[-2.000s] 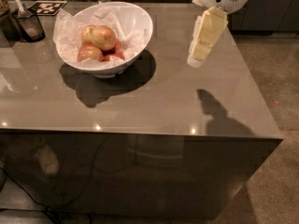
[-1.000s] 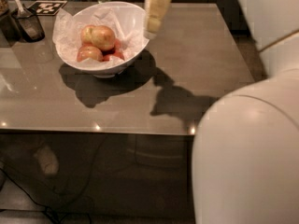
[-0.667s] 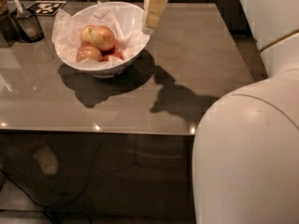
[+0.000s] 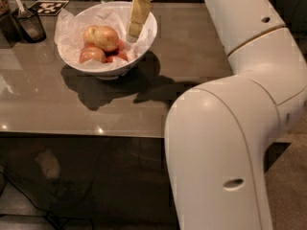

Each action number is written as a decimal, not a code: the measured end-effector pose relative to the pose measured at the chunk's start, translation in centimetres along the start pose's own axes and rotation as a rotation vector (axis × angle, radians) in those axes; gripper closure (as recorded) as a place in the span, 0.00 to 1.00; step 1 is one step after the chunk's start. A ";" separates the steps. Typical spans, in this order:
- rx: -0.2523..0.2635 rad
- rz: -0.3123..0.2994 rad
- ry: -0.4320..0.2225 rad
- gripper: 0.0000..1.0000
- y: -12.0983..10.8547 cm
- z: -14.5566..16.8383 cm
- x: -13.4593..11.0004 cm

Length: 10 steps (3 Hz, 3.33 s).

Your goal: Pick apple from white bowl

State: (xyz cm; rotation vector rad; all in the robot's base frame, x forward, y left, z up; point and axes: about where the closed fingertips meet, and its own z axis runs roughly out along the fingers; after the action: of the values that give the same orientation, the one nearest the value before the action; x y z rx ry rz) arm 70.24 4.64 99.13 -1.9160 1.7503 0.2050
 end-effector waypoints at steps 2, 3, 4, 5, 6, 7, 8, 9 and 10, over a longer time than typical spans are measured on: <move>-0.010 0.024 -0.042 0.00 -1.9 4.1 -0.8; -0.052 0.029 -0.040 0.00 -1.7 6.7 -1.9; -0.110 0.059 -0.042 0.00 -0.8 8.7 -2.0; -0.098 0.059 -0.047 0.00 -1.2 9.3 -2.5; -0.118 0.061 -0.052 0.00 -1.1 10.5 -2.6; -0.136 0.061 -0.056 0.00 -1.0 11.4 -2.6; -0.136 0.061 -0.056 0.18 -1.0 11.4 -2.6; -0.136 0.061 -0.056 0.43 -1.0 11.4 -2.6; -0.136 0.061 -0.056 0.66 -1.0 11.4 -2.6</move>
Offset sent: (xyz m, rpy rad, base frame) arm 0.0122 0.0145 -0.0200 0.0163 0.0401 0.0097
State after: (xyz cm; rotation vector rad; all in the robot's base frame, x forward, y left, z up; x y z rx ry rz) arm 73.53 12.38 90.95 -1.9324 1.7999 0.4052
